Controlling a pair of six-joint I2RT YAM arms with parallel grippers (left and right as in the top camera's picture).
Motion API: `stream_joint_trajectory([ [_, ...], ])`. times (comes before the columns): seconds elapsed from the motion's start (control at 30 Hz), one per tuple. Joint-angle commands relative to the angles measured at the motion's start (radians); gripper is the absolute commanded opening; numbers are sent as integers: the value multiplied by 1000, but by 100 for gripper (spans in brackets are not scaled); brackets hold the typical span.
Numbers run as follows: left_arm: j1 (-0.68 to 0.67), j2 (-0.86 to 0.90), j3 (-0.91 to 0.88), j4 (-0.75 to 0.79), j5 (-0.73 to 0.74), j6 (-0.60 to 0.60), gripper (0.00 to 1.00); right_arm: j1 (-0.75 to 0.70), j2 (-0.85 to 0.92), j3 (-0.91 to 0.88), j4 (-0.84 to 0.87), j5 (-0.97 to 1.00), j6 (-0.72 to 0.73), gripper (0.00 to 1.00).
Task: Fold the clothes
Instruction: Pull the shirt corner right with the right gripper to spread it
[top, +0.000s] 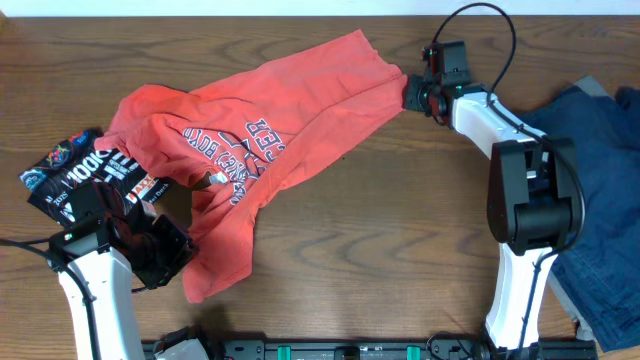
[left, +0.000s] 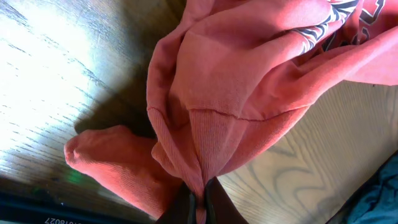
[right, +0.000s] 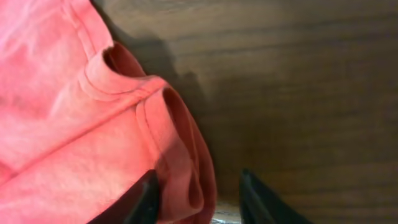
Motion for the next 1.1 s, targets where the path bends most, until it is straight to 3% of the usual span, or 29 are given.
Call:
stream_joint_trajectory([
  [0.0,6,-7,15,-2,-5,20,6,5,3,-1,9,-13,6,31],
  [0.2,6,-7,15,-2,-5,20,6,5,3,-1,31,-13,6,28],
  [0.43,6,-7,15,-1,-5,20,6,5,3,0,40,-26,6,1],
  [0.73,6,-7,15,21,-5,20,7,-12,-94,6,-10,-74,2,1],
  [0.83,6,-7,15,33,-5,20,6,-34,-216,17,-133,-74,1,1],
  [1.07,6,-7,15,47,-5,20,6,-100,-428,18,-603,15,-71,1],
])
